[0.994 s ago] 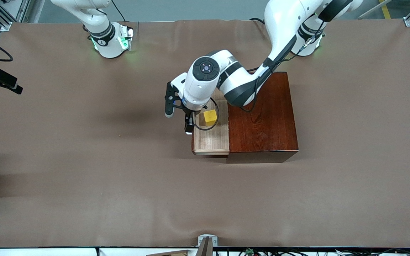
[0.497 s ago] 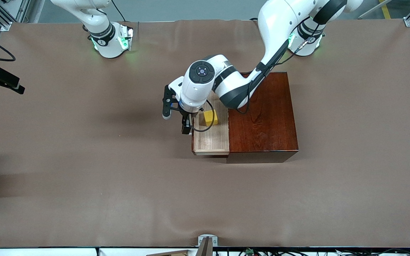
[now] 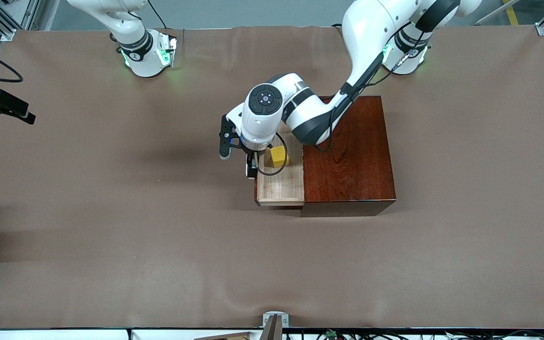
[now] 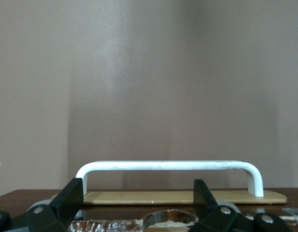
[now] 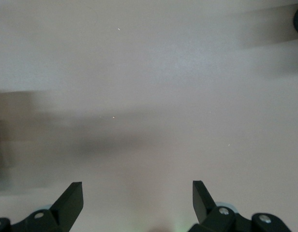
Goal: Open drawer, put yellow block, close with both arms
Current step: 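Push the drawer shut into the box with the left gripper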
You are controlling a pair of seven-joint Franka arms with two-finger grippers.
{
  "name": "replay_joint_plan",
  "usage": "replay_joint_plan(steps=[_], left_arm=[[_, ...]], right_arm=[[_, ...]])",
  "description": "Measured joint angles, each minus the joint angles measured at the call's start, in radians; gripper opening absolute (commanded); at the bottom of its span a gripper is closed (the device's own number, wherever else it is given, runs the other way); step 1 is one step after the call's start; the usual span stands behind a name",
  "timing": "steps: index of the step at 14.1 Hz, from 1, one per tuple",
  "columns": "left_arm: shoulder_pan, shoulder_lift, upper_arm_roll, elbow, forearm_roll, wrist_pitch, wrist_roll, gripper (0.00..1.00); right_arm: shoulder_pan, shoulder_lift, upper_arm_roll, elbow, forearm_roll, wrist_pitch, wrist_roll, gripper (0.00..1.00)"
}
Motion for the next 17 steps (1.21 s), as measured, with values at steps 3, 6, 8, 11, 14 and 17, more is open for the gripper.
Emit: replay_joint_plan(steps=[3,6,8,11,14,17], left_arm=[[-0.029,0.000,0.031,0.016,0.000,-0.038,-0.005,1.00],[-0.040,-0.001,0.053,0.035,0.006,-0.107,-0.014,1.00],[-0.040,-0.008,0.064,0.047,0.022,-0.178,-0.016,1.00],[-0.039,-0.026,0.077,0.049,0.083,-0.311,-0.033,1.00],[-0.037,-0.044,0.089,0.048,0.132,-0.423,-0.034,1.00],[-0.036,-0.048,0.092,0.047,0.153,-0.467,-0.034,1.00]], right_arm=[[0.000,0.016,0.000,0.000,-0.002,0.000,0.001,1.00],[0.000,0.016,-0.002,0.001,-0.004,0.000,0.001,1.00],[-0.001,0.016,-0.002,0.001,-0.005,0.000,0.002,1.00],[-0.001,0.016,-0.005,0.002,-0.006,0.001,0.002,1.00],[-0.001,0.016,-0.006,0.003,-0.007,0.001,0.002,1.00],[-0.001,0.016,-0.006,0.003,-0.007,0.001,0.002,1.00]])
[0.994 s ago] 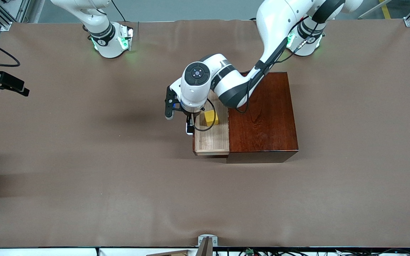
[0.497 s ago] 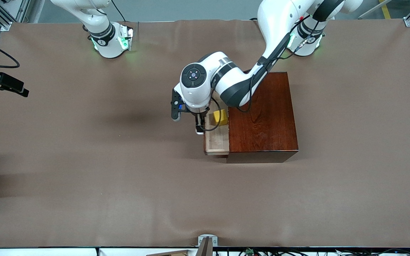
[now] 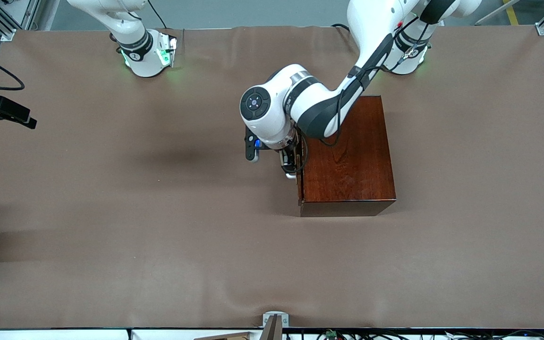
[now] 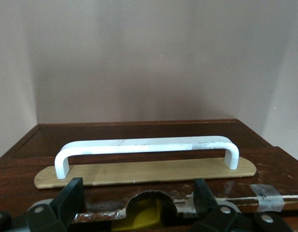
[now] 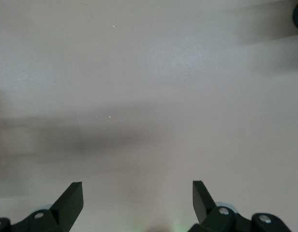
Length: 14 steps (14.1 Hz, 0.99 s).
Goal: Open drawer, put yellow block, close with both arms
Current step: 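Push the drawer shut into the box with the left gripper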
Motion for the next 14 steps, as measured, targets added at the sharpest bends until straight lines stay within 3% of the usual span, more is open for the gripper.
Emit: replay_joint_plan(steps=[9,14], left_arm=[[-0.004,0.000,-0.003,-0.003,0.039,-0.028,-0.019,1.00],[-0.004,-0.016,-0.010,-0.002,0.039,0.128,-0.172,1.00]], right_arm=[[-0.005,-0.002,-0.008,0.034,-0.003,0.002,0.001,1.00],[-0.005,-0.001,-0.008,0.034,-0.003,0.001,0.001,1.00]])
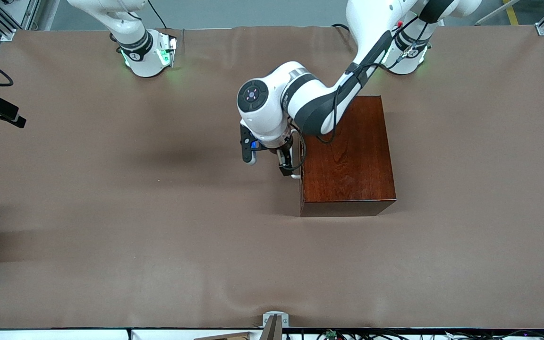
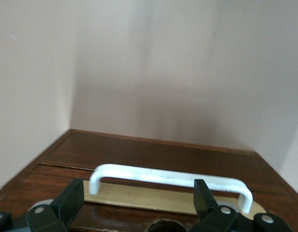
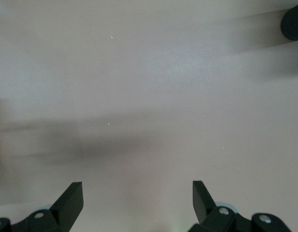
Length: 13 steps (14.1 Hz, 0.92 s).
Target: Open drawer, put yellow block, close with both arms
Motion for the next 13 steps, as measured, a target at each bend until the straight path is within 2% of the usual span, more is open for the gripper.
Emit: replay_joint_plan(steps=[2,5,9,13], left_arm=[[0.008,-0.043,0.004,0.005,0.000,0.012,-0.070,1.00],[0.071,-0.171,0.013,0.008,-0.010,-0.026,-0.223,1.00],[0.304,-0.344,0.017,0.003,-0.103,-0.210,-0.280,1.00],[0.506,-0.430,0.016,-0.014,-0.191,-0.302,-0.281,1.00]], right_arm=[[0.000,0.000,0.000,0.000,0.000,0.000,0.000,1.00],[0.000,0.002,0.001,-0.003,0.000,-0.002,0.000,1.00],[0.000,0.004,0.001,-0.003,0.000,-0.002,0.000,1.00],[-0.001,0.004,0.000,-0.003,0.000,-0.002,0.000,1.00]])
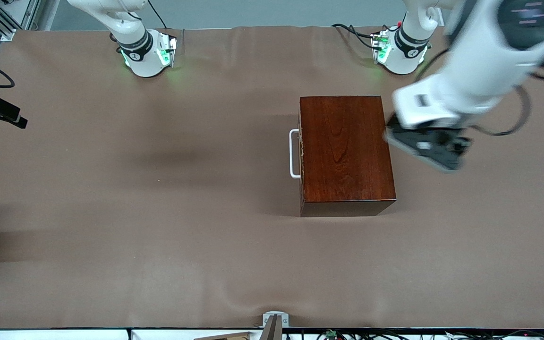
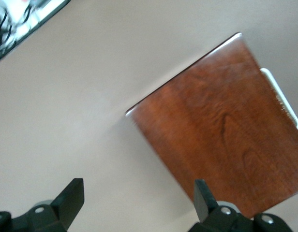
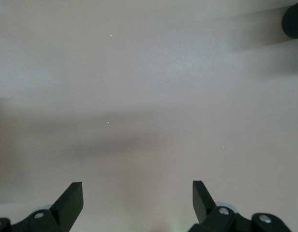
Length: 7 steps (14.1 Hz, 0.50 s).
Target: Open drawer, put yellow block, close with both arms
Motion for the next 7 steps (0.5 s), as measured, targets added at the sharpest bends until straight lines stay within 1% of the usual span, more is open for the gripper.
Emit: replay_joint_plan(steps=[2,3,4,6,7], left_arm=[[0.051,-0.034,0.017,-0.020,-0.022,-0.041,-0.011,1.00],[0.055,-0.054,0.050,-0.040,-0.035,-0.046,-0.018,1.00],[0.051,-0.080,0.098,-0.074,-0.058,-0.045,-0.019,1.00],[0.048,-0.158,0.190,-0.185,-0.097,0.000,-0.018,1.00],[0.049,-0.207,0.216,-0.256,-0.104,0.034,-0.017,1.00]], right_arm=[[0.000,0.000,0.000,0.000,0.000,0.000,0.000,1.00],[0.000,0.000,0.000,0.000,0.000,0.000,0.000,1.00],[0.000,0.000,0.000,0.000,0.000,0.000,0.000,1.00],[0.000,0.000,0.000,0.000,0.000,0.000,0.000,1.00],[0.000,0.000,0.000,0.000,0.000,0.000,0.000,1.00]])
